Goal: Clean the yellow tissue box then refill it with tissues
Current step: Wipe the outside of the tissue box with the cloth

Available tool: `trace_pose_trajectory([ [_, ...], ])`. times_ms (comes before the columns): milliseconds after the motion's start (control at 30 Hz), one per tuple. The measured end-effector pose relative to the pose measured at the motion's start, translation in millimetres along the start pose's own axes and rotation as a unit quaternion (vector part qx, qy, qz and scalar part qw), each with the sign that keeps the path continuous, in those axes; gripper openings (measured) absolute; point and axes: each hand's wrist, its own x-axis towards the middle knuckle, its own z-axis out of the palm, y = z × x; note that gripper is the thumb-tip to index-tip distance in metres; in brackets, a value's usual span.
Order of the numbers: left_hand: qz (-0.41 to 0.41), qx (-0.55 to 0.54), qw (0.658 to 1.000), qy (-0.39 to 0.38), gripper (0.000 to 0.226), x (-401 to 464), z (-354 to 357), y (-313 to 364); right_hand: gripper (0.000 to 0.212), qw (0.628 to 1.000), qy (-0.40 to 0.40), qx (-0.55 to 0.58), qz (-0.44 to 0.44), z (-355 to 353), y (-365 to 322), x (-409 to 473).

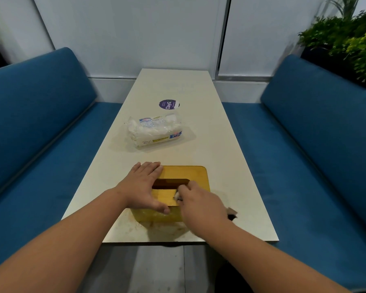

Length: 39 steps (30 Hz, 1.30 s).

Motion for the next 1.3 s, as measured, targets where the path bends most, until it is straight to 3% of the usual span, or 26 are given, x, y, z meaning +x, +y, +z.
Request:
trace_pose_trajectory([
  [100,-0.001,0.004,1.000,0.003,0.136,0,0,1,0.024,0.999,-0.016,0.004,-0.041,5,-16,-2],
  [300,0.004,-0.005,1.000,0.000,0.146,0,1,-2,0.023,0.998,0.037,-0.017,0.043,-2,32,-1],
  [467,0.005,-0.002,1.000,-0.001,0.143,1,2,-3,0.025,0.999,0.005,-0.021,-0.040,-6,18,-3],
  [600,0.007,-0.013,1.000,0.002,0.144,0,1,-3,0.027,0.999,0.015,-0.033,0.025,-13,55,28],
  [767,0.005,-0.019,1.000,0.000,0.145,-1,0,-1,0.027,0.998,0.031,-0.050,0.034,-19,73,83],
  [1000,0.006,-0.017,1.000,0.003,0.144,0,2,-3,0.023,0.998,-0.008,-0.034,-0.048,-11,67,31],
  [1167,0.003,-0.016,1.000,-0.005,0.142,-1,0,-3,0.026,0.998,0.025,-0.057,0.014,-17,78,63],
  [1300,0.001,-0.007,1.000,-0.017,0.142,-2,-1,-1,0.025,0.998,-0.003,-0.049,-0.038,-12,58,31],
])
